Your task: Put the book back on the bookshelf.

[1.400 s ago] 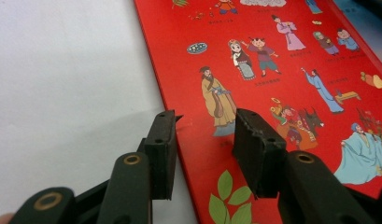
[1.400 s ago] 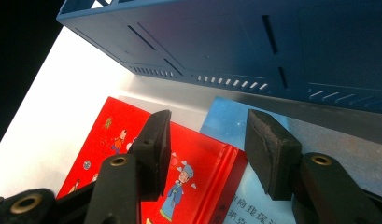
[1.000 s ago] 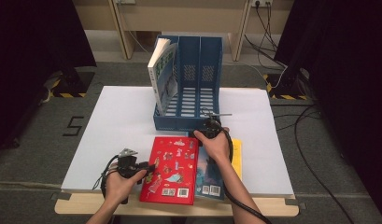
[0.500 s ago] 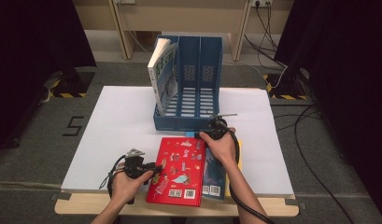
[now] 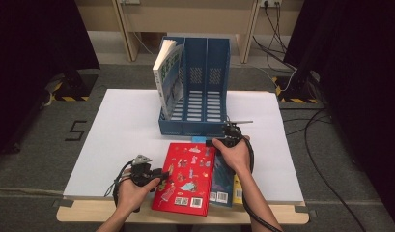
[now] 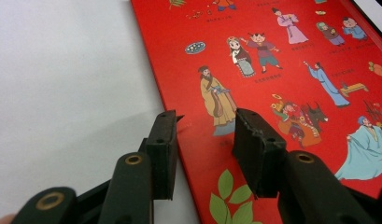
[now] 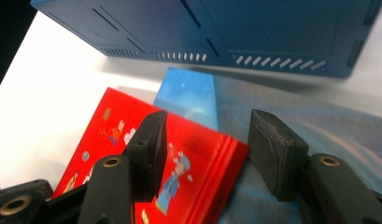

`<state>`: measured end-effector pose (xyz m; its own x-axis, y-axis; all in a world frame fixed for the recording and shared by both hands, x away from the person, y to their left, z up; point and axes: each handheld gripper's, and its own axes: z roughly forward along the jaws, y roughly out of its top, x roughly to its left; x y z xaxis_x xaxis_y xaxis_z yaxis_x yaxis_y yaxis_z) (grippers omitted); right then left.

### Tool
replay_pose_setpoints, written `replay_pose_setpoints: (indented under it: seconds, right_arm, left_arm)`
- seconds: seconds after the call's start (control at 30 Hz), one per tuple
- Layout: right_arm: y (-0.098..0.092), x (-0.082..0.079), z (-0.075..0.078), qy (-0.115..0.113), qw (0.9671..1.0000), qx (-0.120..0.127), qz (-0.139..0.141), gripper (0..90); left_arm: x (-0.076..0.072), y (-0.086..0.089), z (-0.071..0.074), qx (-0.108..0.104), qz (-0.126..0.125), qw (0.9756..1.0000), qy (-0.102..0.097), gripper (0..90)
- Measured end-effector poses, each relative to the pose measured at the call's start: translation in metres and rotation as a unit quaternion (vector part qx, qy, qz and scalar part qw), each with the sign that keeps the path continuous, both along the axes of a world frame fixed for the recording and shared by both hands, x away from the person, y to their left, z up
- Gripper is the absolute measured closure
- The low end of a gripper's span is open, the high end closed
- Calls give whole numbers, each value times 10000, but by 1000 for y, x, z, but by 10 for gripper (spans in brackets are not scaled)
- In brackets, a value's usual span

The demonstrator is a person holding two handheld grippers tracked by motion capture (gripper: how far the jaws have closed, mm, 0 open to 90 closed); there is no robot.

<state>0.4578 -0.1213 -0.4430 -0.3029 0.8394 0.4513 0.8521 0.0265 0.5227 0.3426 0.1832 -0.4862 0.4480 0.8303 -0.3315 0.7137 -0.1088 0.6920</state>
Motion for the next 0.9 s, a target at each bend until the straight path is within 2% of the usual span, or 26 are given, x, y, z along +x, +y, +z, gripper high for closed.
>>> replay_pose_setpoints:
  seconds: [0.1,0.33,0.6,0.73,0.9]
  right_arm:
    - [-2,-3,1,141,9999,45,27,481]
    - [-2,-2,1,285,9995,125,-48,495]
    - [-1,-3,3,437,9990,60,-80,515]
    - [-2,-2,5,534,9986,34,3,509]
    - [-1,-2,5,572,9983,2,-53,510]
  left_arm:
    - [0,0,0,8,8,10000,-12,590]
    - [-1,0,-1,-45,39,10000,-20,590]
    - [-2,1,-1,-92,22,10000,-30,590]
    - [-2,1,-1,-66,9,10000,-33,590]
    - [-2,0,-1,-57,33,10000,-32,590]
